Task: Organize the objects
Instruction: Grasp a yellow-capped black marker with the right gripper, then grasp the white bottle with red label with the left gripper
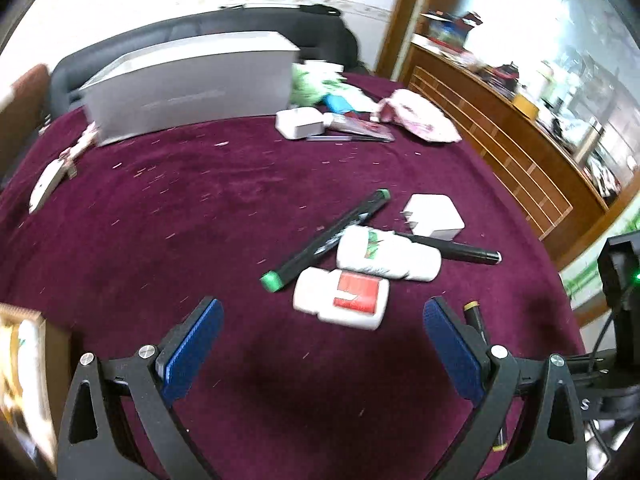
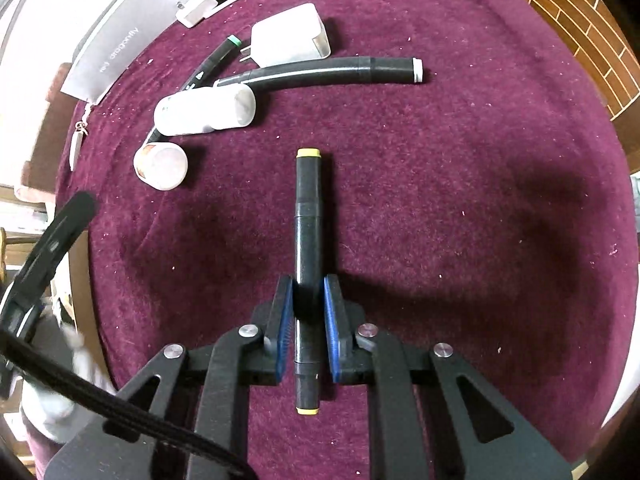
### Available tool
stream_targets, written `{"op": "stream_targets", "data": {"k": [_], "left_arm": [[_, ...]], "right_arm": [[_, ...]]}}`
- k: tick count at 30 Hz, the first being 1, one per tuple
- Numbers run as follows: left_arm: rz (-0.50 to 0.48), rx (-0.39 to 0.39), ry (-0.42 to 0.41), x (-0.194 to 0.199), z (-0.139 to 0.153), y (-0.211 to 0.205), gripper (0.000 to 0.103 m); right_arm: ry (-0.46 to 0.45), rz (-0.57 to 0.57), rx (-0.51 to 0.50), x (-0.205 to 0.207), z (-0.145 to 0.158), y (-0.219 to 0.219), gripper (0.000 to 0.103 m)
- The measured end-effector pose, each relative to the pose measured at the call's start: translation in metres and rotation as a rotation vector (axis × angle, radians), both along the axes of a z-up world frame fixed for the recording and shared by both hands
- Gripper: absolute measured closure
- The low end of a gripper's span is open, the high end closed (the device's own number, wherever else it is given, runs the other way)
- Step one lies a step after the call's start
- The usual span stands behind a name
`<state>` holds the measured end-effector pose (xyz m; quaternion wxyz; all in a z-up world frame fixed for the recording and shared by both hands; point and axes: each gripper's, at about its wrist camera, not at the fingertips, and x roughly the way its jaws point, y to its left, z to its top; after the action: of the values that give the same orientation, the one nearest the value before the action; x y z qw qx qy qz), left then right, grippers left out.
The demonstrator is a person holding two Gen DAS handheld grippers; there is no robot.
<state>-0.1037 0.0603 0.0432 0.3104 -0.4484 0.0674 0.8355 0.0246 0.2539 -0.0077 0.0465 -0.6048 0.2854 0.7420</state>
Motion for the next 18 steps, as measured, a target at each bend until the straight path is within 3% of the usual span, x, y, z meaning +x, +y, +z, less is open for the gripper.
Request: {"op": "stream_targets", "data": {"k": [2,11,13,14,18], "left_arm": [[-0.019,-0.031,-0.002,-0.002,-0.007,0.014,0.005],[-0.007,-0.137,0.032,-0.015,-0.028,0.040,0.006],[0.004,-0.190,0.028,-0.017,-0.033,0.042,0.026],[-0.008,-0.197,-0.003,-0.018,-0.037,0.043,0.054],[0.002,-0.147,-0.070,-0.020,-0.038,0.034,0.053]], "right_arm": [[0.005,0.001,-0.020,-0.014,-0.006,-0.006,0.092],[0.022,0.002,-0.060,0.004,-0.001,0.007,0.092],[0.021,0.005,-0.054,0.003,-0.001,0.006,0.092],[0.019,0.008,-0.047,0.003,0.000,0.005,0.092],[0.010,0.007,-0.026,-0.006,-0.002,-0.001,0.092]]}}
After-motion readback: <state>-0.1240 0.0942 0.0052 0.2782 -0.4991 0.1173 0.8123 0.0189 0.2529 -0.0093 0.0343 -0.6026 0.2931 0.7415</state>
